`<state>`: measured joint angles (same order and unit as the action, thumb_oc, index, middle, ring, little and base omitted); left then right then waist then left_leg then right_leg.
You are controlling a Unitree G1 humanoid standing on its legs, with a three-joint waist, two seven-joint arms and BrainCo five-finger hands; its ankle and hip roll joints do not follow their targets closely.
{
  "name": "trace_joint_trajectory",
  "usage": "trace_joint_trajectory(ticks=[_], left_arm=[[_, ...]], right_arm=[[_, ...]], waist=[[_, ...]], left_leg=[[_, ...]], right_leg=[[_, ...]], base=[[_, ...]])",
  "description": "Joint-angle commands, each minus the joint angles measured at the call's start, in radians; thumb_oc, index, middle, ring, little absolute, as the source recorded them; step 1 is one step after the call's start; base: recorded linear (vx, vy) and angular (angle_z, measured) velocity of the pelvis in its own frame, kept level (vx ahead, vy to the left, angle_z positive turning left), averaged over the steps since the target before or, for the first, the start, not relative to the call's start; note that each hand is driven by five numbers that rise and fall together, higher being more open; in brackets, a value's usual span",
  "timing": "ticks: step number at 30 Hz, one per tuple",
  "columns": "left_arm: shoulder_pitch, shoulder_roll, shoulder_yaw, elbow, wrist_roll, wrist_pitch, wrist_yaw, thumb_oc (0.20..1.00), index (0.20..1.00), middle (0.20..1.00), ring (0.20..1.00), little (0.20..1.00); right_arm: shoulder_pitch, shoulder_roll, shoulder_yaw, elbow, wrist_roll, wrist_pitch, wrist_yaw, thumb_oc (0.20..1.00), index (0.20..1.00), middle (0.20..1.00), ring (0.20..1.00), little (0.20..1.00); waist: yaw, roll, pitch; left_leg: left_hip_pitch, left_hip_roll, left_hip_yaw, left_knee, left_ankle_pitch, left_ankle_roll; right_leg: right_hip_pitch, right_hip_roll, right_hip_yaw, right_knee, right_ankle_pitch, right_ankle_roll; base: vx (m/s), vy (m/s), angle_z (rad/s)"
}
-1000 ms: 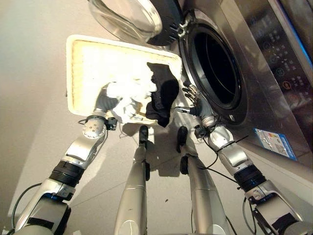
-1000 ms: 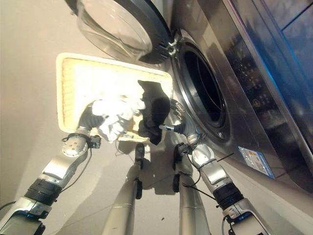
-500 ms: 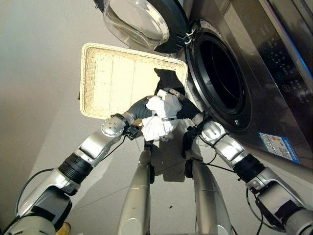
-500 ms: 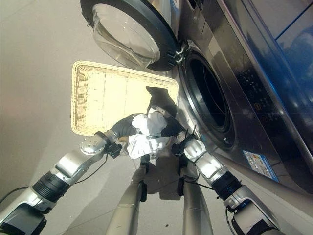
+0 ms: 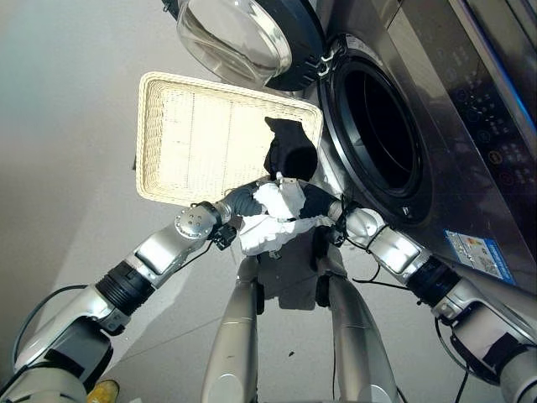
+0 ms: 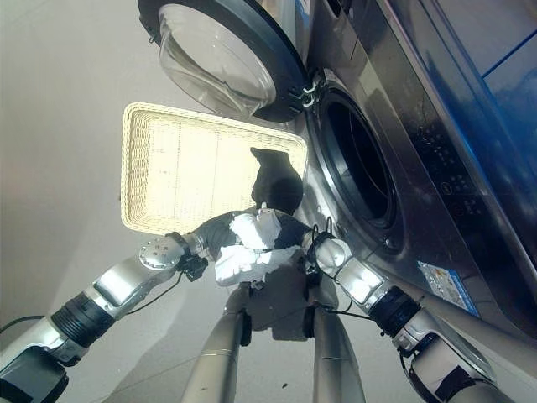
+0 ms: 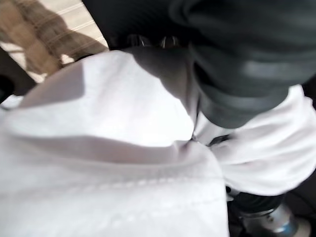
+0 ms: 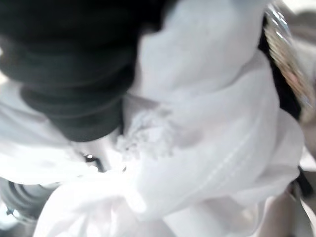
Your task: Put the clothes into the washing machine.
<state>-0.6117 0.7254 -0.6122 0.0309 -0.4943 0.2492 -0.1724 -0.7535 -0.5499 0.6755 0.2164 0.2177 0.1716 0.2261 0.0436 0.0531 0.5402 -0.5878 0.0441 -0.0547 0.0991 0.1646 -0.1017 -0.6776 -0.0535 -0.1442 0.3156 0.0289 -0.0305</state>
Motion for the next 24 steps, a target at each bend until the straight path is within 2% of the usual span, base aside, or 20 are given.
trace_joint_trajectory(ticks=[1,2,4,9,13,15,17,20,21,23,24], left_arm=[[-0.076,-0.082,0.034,-0.136,-0.063,-0.169,0.007,0.2,0.2,0.2,0.2,0.2],[-0.064,-0.08,0.041,-0.146,-0.064,-0.188,0.017,0.2,0.2,0.2,0.2,0.2],[-0.053,-0.082,0.049,-0.155,-0.059,-0.203,0.025,0.2,0.2,0.2,0.2,0.2],[-0.026,-0.085,0.056,-0.157,-0.04,-0.238,0.039,0.2,0.2,0.2,0.2,0.2],[-0.02,-0.09,0.058,-0.16,-0.043,-0.25,0.059,0.2,0.2,0.2,0.2,0.2],[-0.008,-0.106,0.062,-0.144,-0.018,-0.253,0.163,1.0,1.0,1.0,1.0,1.0],[0.002,-0.12,0.077,-0.107,0.042,-0.267,0.283,1.0,1.0,1.0,1.0,1.0],[0.01,-0.122,0.079,-0.097,0.07,-0.272,0.338,1.0,1.0,1.0,1.0,1.0],[0.033,-0.129,0.119,-0.035,0.218,-0.247,0.567,1.0,1.0,1.0,1.0,1.0],[0.033,-0.12,0.134,-0.005,0.274,-0.231,0.641,1.0,1.0,1.0,1.0,1.0],[0.039,-0.103,0.164,0.047,0.344,-0.169,0.736,1.0,1.0,1.0,1.0,1.0]], right_arm=[[0.005,0.007,0.088,-0.039,0.029,0.118,0.143,0.2,0.2,0.2,0.2,0.2],[0.009,-0.004,0.098,-0.024,0.021,0.164,0.177,0.2,0.2,0.2,0.2,0.2],[0.015,-0.012,0.102,-0.02,0.013,0.208,0.2,0.2,0.2,0.2,0.2,0.2],[0.044,-0.026,0.108,0.015,-0.021,0.25,0.262,0.2,0.2,0.2,0.2,0.2],[0.056,-0.026,0.103,0.021,0.025,0.254,0.243,0.2,0.2,0.2,0.2,0.2],[0.077,-0.007,0.082,0.038,0.097,0.257,0.226,0.2,0.2,0.2,0.2,0.2],[0.099,0.02,0.054,0.056,0.149,0.275,0.223,0.2,0.2,0.2,0.2,0.2],[0.11,0.026,0.046,0.061,0.164,0.284,0.225,0.2,0.2,0.2,0.2,0.2],[0.137,0.054,0.006,0.096,0.191,0.297,0.223,0.2,0.2,0.2,0.2,0.2],[0.136,0.061,-0.008,0.112,0.197,0.299,0.216,0.2,0.2,0.2,0.2,0.2],[0.134,0.064,-0.029,0.14,0.212,0.291,0.183,0.2,0.2,0.2,0.2,0.2]], waist=[[-0.006,0.014,-0.02],[-0.004,0.008,-0.02],[-0.003,0.007,-0.02],[-0.007,0.003,-0.02],[-0.009,0.003,-0.02],[-0.012,0.004,-0.02],[-0.011,0.004,-0.02],[-0.011,0.003,-0.02],[-0.005,-0.001,-0.02],[-0.001,-0.003,-0.02],[0.006,-0.007,-0.02]], left_leg=[[-0.011,-0.066,0.068,-0.013,-0.015,0.035],[-0.014,-0.068,0.065,-0.012,-0.015,0.037],[-0.018,-0.07,0.063,-0.012,-0.015,0.038],[-0.018,-0.077,0.06,-0.009,-0.02,0.041],[-0.027,-0.079,0.058,-0.009,-0.015,0.043],[-0.028,-0.084,0.055,-0.006,-0.019,0.044],[-0.042,-0.086,0.051,-0.002,-0.015,0.046],[-0.037,-0.087,0.05,0.0,-0.02,0.046],[-0.042,-0.092,0.042,0.005,-0.023,0.044],[-0.043,-0.094,0.039,0.007,-0.025,0.044],[-0.045,-0.095,0.037,0.014,-0.03,0.04]], right_leg=[[0.047,0.019,-0.004,-0.064,-0.009,0.094],[0.045,0.02,-0.003,-0.068,-0.004,0.093],[0.04,0.02,-0.001,-0.069,-0.001,0.092],[0.039,0.021,0.008,-0.073,-0.001,0.088],[0.031,0.024,0.015,-0.082,0.01,0.085],[0.027,0.025,0.019,-0.077,0.006,0.083],[0.016,0.028,0.02,-0.079,0.011,0.082],[0.02,0.027,0.02,-0.075,0.003,0.081],[0.019,0.026,0.015,-0.076,0.0,0.082],[0.019,0.026,0.012,-0.077,-0.002,0.081],[0.018,0.021,0.002,-0.078,-0.002,0.082]], base=[[0.04,-0.066,0.01],[0.04,-0.068,0.01],[0.01,-0.017,0.0],[0.0,0.0,0.0],[0.0,0.0,0.0],[0.02,0.006,-0.02],[0.01,-0.001,-0.03],[0.02,-0.015,-0.03],[0.03,-0.05,-0.03],[0.04,-0.067,-0.01],[0.04,-0.065,-0.02]])
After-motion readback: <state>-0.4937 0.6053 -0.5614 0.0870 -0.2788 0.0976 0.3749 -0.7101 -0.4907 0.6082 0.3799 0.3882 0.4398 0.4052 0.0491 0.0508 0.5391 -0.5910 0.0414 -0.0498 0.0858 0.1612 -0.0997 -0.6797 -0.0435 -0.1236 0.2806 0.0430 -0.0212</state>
